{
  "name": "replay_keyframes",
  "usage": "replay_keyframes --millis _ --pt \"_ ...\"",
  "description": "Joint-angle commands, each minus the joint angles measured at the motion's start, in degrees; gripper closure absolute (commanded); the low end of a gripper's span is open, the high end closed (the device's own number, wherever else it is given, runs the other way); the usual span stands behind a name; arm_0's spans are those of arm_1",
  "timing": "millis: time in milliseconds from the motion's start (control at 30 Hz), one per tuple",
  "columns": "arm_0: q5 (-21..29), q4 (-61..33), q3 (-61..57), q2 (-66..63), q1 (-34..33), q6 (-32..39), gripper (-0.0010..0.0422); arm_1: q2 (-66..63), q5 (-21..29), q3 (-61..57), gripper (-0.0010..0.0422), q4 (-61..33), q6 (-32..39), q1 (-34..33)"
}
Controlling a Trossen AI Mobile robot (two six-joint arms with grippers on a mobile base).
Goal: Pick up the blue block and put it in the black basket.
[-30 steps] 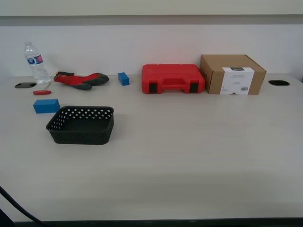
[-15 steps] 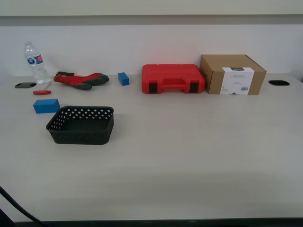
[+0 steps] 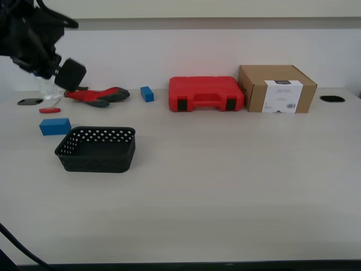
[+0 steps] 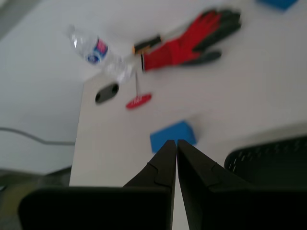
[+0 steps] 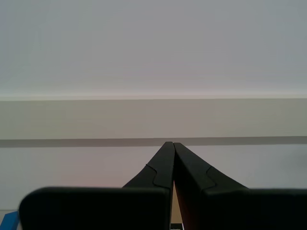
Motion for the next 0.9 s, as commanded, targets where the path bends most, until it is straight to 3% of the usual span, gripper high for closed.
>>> replay_keyframes --millis 33,267,467,533,667,733,900 --pt "0.0 0.13 0.07 0.02 0.04 0.0 0.0413 4.68 -6.16 1.49 0.0413 -3.28 2.8 0.0" --pt "0.0 0.11 0.07 0.02 0.04 0.0 0.0413 5.97 -9.7 3.39 0.0413 -3.67 11.89 0.59" --pt "0.0 0.13 0.07 0.02 0.04 0.0 0.0413 6.01 -10.8 6.01 0.0413 -9.92 7.26 5.86" --pt "0.0 0.11 0.07 0.02 0.02 0.0 0.0413 6.01 -9.92 7.23 0.0412 -12.07 7.65 8.66" --pt "0.0 0.11 0.07 0.02 0.04 0.0 0.0413 6.01 -2.21 10.47 0.0412 -19.5 11.47 13.73" --pt "0.0 0.11 0.07 0.02 0.02 0.0 0.0413 6.01 -1.97 11.56 0.0412 -21.9 13.55 14.73" --pt "0.0 0.11 0.07 0.02 0.04 0.0 0.0413 6.4 1.62 11.96 0.0412 -22.4 26.69 15.56"
